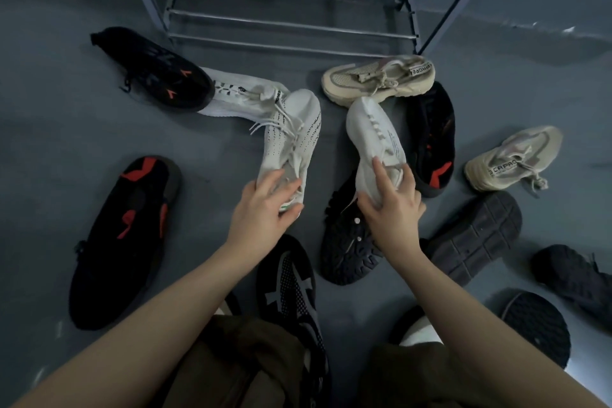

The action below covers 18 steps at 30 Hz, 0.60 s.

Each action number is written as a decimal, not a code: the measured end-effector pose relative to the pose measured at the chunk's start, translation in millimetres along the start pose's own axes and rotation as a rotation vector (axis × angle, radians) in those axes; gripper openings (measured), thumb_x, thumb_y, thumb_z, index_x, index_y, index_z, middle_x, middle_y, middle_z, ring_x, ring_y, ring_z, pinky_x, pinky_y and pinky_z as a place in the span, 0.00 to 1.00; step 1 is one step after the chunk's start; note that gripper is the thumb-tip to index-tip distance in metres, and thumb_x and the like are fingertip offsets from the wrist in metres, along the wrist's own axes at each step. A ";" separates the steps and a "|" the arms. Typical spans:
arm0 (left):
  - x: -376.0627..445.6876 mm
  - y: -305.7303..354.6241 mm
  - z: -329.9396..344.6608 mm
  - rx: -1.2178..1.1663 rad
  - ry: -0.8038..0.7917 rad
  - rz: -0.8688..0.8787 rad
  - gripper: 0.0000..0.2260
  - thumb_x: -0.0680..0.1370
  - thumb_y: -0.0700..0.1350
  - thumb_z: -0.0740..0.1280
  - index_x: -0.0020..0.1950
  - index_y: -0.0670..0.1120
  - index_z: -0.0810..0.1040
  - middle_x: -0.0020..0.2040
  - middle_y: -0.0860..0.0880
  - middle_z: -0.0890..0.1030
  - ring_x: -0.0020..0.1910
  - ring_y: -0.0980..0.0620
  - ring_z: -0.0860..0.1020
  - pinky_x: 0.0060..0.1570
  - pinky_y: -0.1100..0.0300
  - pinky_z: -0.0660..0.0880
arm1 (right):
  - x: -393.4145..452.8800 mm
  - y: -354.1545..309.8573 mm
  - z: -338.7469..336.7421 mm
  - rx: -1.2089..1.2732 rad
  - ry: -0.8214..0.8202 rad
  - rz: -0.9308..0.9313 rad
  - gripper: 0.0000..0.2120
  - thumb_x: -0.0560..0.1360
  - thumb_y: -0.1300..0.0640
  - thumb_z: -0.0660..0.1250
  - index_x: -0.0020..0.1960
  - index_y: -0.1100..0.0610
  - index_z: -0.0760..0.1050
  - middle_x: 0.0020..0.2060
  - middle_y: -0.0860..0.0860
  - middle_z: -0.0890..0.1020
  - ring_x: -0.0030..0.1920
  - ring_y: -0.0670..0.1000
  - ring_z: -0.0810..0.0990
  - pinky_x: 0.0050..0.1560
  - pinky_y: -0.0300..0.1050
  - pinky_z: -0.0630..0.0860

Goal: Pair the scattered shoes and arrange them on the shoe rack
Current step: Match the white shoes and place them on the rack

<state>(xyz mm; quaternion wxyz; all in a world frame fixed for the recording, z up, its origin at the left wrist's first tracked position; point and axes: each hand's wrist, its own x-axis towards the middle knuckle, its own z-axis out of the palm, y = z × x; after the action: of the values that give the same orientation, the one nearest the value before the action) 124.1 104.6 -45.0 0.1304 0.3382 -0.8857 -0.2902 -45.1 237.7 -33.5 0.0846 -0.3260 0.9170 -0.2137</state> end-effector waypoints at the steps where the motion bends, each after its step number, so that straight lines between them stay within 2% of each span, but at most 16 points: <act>1: -1.5 0.2 2.0 0.031 -0.019 0.007 0.22 0.72 0.60 0.58 0.61 0.52 0.78 0.64 0.48 0.75 0.53 0.38 0.75 0.42 0.47 0.77 | -3.0 -2.0 -0.3 0.001 0.017 -0.037 0.29 0.74 0.50 0.67 0.73 0.41 0.61 0.73 0.61 0.57 0.65 0.67 0.64 0.63 0.62 0.58; 3: -4.4 2.4 4.5 0.070 -0.041 0.034 0.22 0.72 0.60 0.58 0.62 0.53 0.78 0.65 0.48 0.74 0.52 0.38 0.76 0.39 0.49 0.77 | -8.7 -6.7 -0.4 0.009 0.047 -0.101 0.28 0.74 0.49 0.66 0.72 0.41 0.62 0.73 0.61 0.59 0.65 0.65 0.65 0.62 0.62 0.59; 5: -7.8 6.4 5.3 0.054 -0.079 0.058 0.23 0.74 0.60 0.57 0.65 0.54 0.75 0.68 0.47 0.71 0.54 0.40 0.77 0.41 0.48 0.77 | -11.2 -12.1 -1.4 0.005 0.079 -0.147 0.27 0.74 0.47 0.64 0.72 0.42 0.62 0.72 0.60 0.61 0.65 0.64 0.67 0.60 0.61 0.61; 9: 3.3 18.0 1.9 0.094 -0.094 0.052 0.26 0.77 0.61 0.49 0.70 0.53 0.68 0.72 0.43 0.65 0.64 0.39 0.70 0.58 0.44 0.68 | 3.2 -19.3 -3.8 -0.002 0.147 -0.152 0.27 0.74 0.45 0.63 0.71 0.42 0.63 0.69 0.58 0.66 0.62 0.62 0.70 0.59 0.59 0.62; 11: 24.5 21.9 -0.8 0.126 -0.049 0.015 0.27 0.77 0.61 0.47 0.71 0.51 0.67 0.71 0.43 0.66 0.66 0.39 0.67 0.61 0.43 0.65 | 14.0 -19.4 -3.1 0.008 0.178 -0.148 0.25 0.74 0.45 0.63 0.71 0.42 0.65 0.68 0.57 0.67 0.61 0.61 0.71 0.58 0.59 0.62; 15: 84.4 14.4 0.0 0.148 -0.012 -0.150 0.25 0.78 0.59 0.54 0.73 0.51 0.62 0.73 0.44 0.61 0.69 0.40 0.62 0.65 0.46 0.60 | 37.3 -15.6 1.5 -0.007 0.201 -0.166 0.24 0.74 0.45 0.63 0.70 0.42 0.67 0.66 0.54 0.69 0.59 0.60 0.71 0.58 0.56 0.61; 18: 130.4 2.8 2.1 0.158 0.008 -0.222 0.26 0.77 0.58 0.59 0.73 0.52 0.61 0.75 0.45 0.56 0.71 0.38 0.57 0.66 0.41 0.58 | 56.7 -16.6 10.4 -0.015 0.205 -0.167 0.24 0.74 0.45 0.63 0.69 0.42 0.67 0.65 0.53 0.70 0.59 0.59 0.71 0.58 0.54 0.59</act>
<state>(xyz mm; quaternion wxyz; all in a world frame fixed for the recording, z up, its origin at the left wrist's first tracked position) 25.6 19.2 -40.4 0.0742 0.4446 -0.8623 -0.2306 -76.6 186.7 -36.3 -0.0300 -0.3785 0.8919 -0.2455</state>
